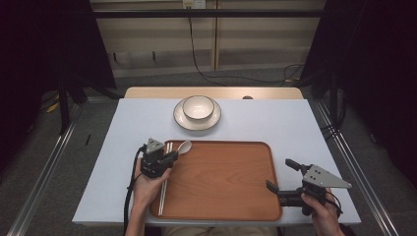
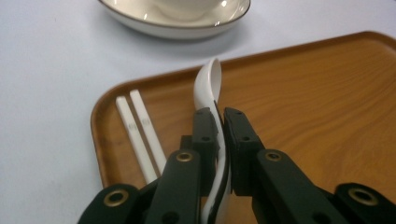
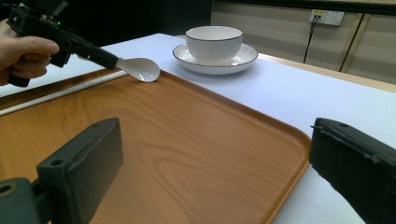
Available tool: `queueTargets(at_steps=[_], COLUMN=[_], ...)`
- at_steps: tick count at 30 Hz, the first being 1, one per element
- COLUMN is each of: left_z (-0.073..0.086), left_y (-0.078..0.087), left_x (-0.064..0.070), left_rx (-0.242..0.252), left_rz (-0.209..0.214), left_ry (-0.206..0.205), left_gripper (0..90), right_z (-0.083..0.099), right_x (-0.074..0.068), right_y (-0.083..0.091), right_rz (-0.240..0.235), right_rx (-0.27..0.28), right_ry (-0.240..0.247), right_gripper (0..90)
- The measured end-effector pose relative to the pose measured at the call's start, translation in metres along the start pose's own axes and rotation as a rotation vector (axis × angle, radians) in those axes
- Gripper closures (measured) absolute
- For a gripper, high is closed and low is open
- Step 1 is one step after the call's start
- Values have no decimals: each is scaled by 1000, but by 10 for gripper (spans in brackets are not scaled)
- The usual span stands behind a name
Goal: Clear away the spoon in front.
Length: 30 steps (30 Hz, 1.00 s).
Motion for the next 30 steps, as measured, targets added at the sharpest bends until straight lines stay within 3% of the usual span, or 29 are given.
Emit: queueTargets(at_steps=[17,22,26,30], left_z=[7,8,8,7], left_y=[-2,-3,-4,-7], left_x=[3,4,4,5], left_rx=[-54,-100,-116,-106], left_rz=[-27,-42,-47,-51], left_ry=[-22,-35,-34,1], left_gripper=[793,785,787,789], right_z=[0,0,0,-1], right_x=[1,1,1,1], right_y=[1,1,1,1], right_rz=[10,12,12,7], right_rx=[5,5,6,4], right_ry=[-1,-6,-2,-3], right_gripper=[30,30,30,29])
Point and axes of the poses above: each handheld gripper's, and its own axes: y roughly backward along the jaws, z roughly out of its underside, x roughly to its right, the point moved 1 cm from there along -y, roughly forward along the jaws, and after that the axes turned 8 degrees about y, right-handed, at the moved point
